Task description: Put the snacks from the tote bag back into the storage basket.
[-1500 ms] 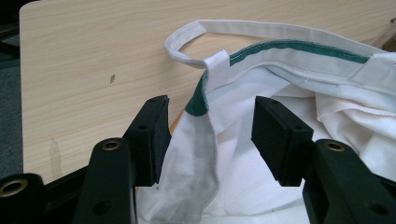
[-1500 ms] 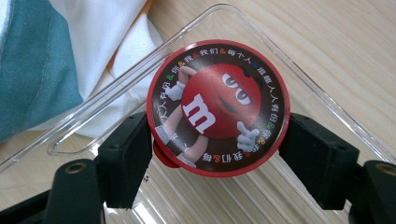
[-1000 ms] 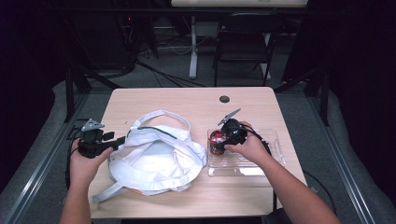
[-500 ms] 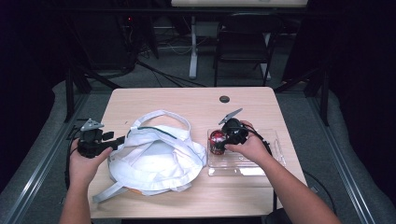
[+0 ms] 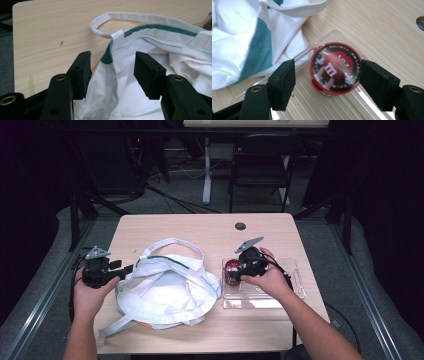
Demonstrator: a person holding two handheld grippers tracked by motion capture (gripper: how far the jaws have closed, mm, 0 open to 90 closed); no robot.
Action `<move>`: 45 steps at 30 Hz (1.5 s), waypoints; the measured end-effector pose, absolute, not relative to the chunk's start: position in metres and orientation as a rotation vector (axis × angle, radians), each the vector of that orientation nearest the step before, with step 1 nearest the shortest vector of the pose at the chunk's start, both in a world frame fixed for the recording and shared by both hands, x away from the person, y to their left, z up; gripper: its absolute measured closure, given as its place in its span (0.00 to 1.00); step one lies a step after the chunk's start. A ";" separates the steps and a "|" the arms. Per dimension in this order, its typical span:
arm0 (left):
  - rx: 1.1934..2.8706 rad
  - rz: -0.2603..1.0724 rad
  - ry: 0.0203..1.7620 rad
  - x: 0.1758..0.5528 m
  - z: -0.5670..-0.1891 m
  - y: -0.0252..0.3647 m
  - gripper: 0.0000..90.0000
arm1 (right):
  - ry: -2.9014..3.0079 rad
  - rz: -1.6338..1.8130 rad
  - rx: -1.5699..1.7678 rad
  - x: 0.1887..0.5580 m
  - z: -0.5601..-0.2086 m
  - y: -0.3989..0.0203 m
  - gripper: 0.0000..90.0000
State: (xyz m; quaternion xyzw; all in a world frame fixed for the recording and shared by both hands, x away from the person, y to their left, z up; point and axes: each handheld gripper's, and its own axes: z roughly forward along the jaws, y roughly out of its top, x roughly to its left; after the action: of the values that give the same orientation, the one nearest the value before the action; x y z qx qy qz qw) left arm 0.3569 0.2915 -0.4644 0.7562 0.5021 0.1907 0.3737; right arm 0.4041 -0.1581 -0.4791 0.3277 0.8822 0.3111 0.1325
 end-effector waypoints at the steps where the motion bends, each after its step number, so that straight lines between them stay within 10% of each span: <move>1: 1.937 0.488 1.285 0.357 -0.464 0.291 0.53 | 2.563 0.909 0.938 0.402 -0.478 -0.157 0.35; 45: 1.937 0.499 1.265 0.356 -0.461 0.286 0.54 | 2.598 1.120 0.760 0.375 -0.465 -0.091 0.65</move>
State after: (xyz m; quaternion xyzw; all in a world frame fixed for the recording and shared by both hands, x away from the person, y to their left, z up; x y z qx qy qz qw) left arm 0.3557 0.2864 -0.4607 0.7577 0.4949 0.1951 0.3779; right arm 0.3746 -0.0911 -0.4647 0.2580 0.8819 0.3802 0.1056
